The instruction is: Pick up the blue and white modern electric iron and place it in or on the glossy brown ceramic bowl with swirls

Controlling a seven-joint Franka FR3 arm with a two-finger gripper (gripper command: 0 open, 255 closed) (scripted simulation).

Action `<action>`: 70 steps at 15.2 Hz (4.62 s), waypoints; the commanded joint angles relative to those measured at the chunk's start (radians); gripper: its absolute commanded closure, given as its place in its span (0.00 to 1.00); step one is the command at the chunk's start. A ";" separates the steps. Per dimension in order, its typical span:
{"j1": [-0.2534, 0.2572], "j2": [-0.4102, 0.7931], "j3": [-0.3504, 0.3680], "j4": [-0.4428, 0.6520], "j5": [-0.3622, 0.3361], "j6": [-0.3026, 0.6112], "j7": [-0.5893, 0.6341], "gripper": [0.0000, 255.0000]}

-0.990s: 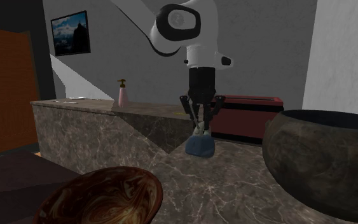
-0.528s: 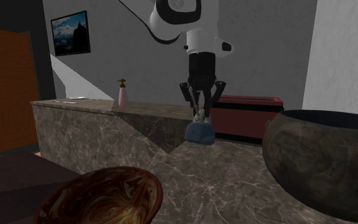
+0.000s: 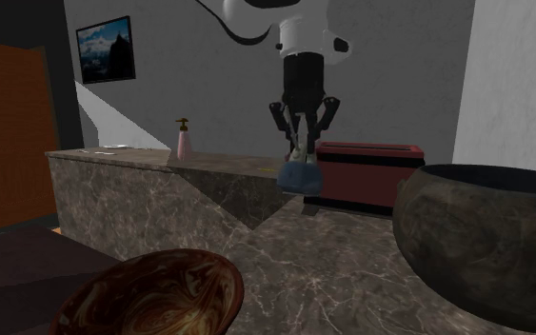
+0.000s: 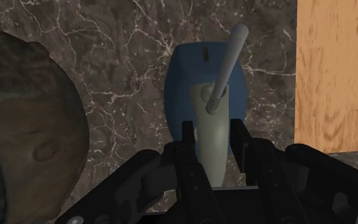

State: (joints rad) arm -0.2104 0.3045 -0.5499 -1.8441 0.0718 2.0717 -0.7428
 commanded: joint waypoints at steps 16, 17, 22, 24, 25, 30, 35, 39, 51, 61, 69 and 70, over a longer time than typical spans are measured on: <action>-0.008 -0.459 -0.071 -0.390 -0.285 0.002 0.052 1.00; -0.019 -0.498 -0.072 -0.421 -0.311 0.000 0.055 1.00; -0.096 -0.686 -0.072 -0.560 -0.429 -0.030 0.058 1.00; -0.134 -0.759 -0.072 -0.607 -0.471 -0.049 0.050 1.00; -0.153 -0.796 -0.072 -0.630 -0.491 -0.060 0.044 1.00; -0.222 -0.895 -0.085 -0.713 -0.555 -0.069 0.017 1.00; -0.220 -0.861 -0.113 -0.756 -0.571 0.010 0.024 1.00; -0.217 -0.825 -0.138 -0.787 -0.582 0.076 0.028 1.00; -0.207 -0.759 -0.179 -0.828 -0.593 0.182 0.031 1.00; -0.212 -0.814 -0.143 -0.795 -0.582 0.094 0.034 0.00; -0.213 -0.854 -0.112 -0.762 -0.568 0.020 0.034 0.00; -0.213 -0.854 -0.112 -0.762 -0.568 0.020 0.034 0.00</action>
State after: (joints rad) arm -0.4238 -0.5489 -0.6616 -2.6063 -0.4967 2.0922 -0.7087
